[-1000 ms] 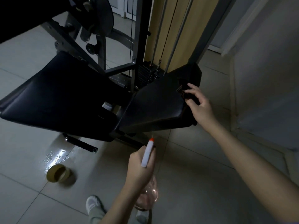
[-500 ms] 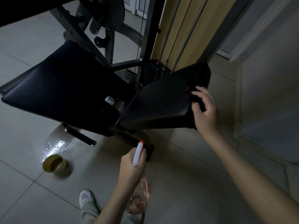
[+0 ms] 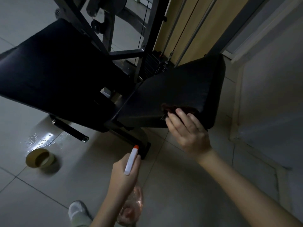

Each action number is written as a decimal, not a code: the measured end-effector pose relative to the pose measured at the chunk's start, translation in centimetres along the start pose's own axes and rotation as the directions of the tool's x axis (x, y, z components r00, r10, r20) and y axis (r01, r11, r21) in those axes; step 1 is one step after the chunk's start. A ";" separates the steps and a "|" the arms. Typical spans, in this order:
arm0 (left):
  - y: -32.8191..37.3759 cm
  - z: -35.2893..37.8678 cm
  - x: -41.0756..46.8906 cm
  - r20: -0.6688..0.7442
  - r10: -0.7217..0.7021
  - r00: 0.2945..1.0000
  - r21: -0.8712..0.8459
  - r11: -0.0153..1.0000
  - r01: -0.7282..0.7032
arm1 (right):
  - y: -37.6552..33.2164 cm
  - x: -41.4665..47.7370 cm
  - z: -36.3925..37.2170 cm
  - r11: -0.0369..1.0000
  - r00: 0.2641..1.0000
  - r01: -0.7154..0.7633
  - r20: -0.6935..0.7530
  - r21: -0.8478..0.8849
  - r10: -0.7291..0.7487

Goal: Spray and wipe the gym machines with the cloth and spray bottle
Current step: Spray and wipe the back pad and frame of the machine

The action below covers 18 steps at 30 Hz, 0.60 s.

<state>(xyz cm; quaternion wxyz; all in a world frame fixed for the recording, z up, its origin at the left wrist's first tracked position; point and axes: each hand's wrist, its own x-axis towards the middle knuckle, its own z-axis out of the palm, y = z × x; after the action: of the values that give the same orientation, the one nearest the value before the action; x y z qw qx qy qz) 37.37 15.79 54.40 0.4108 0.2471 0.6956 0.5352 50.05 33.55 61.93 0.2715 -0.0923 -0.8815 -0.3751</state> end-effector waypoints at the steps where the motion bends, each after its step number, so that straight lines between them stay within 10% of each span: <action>1: -0.3 -0.1 0.3 -0.004 0.008 1.000 -0.003 1.000 -0.008 | -0.3 0.0 0.5 1.000 1.000 0.016 -0.004 -0.020 -0.016; 18: -6.1 0.3 6.5 -0.025 0.152 0.988 0.026 0.988 -0.151 | -7.5 1.4 8.5 0.995 0.994 0.100 -0.051 0.020 -0.099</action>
<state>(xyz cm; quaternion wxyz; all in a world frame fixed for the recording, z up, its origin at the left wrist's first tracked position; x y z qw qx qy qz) 34.71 19.20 46.55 0.3566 0.2971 0.6867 0.5595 42.64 34.23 53.29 0.2754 -0.0358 -0.8821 -0.3804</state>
